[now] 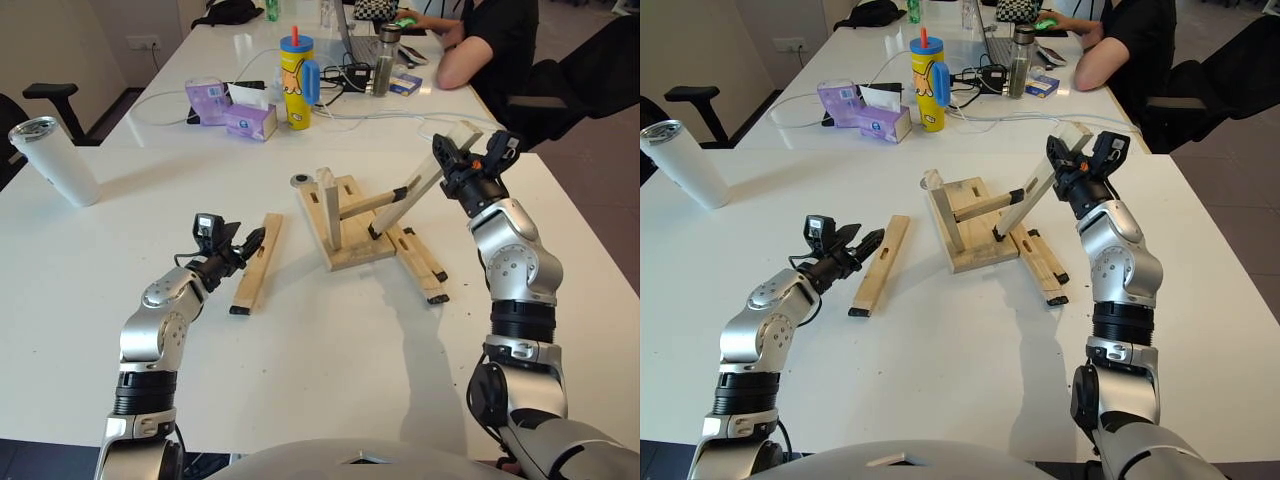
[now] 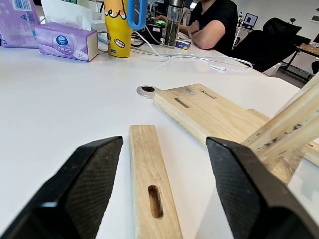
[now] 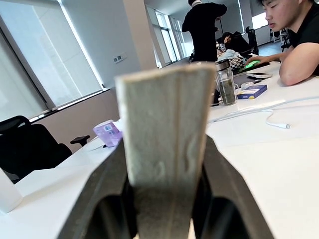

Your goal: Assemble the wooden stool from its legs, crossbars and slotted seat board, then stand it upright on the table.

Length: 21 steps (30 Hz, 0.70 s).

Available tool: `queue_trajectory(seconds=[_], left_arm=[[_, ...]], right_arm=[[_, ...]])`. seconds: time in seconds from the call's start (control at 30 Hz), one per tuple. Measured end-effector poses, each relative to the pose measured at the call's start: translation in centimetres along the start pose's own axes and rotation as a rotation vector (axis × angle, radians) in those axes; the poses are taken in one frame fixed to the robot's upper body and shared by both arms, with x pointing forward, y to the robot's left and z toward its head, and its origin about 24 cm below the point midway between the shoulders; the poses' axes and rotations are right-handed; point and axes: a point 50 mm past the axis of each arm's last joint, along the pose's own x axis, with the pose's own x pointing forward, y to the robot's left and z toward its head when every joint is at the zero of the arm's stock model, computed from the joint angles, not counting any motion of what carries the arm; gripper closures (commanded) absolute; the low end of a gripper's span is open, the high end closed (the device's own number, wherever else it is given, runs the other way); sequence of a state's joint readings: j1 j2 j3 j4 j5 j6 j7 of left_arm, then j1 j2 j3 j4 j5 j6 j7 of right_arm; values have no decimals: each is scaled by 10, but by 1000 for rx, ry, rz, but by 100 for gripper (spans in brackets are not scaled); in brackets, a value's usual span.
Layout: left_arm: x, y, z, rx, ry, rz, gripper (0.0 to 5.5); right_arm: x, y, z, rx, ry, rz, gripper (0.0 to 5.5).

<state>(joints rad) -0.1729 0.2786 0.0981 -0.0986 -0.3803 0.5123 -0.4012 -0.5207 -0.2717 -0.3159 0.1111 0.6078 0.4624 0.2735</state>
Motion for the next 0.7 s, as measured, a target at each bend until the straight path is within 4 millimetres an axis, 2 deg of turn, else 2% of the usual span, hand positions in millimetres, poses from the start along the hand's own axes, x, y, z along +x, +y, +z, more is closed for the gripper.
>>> queue_trajectory(seconds=[0.37, 0.7], left_arm=[[2, 1, 2, 2, -9, -3, 239], [5, 0, 3, 4, -10, -9, 239]], right_arm=[[0, -3, -1, 1, 0, -4, 448], [12, 0, -8, -12, 5, 11, 448]])
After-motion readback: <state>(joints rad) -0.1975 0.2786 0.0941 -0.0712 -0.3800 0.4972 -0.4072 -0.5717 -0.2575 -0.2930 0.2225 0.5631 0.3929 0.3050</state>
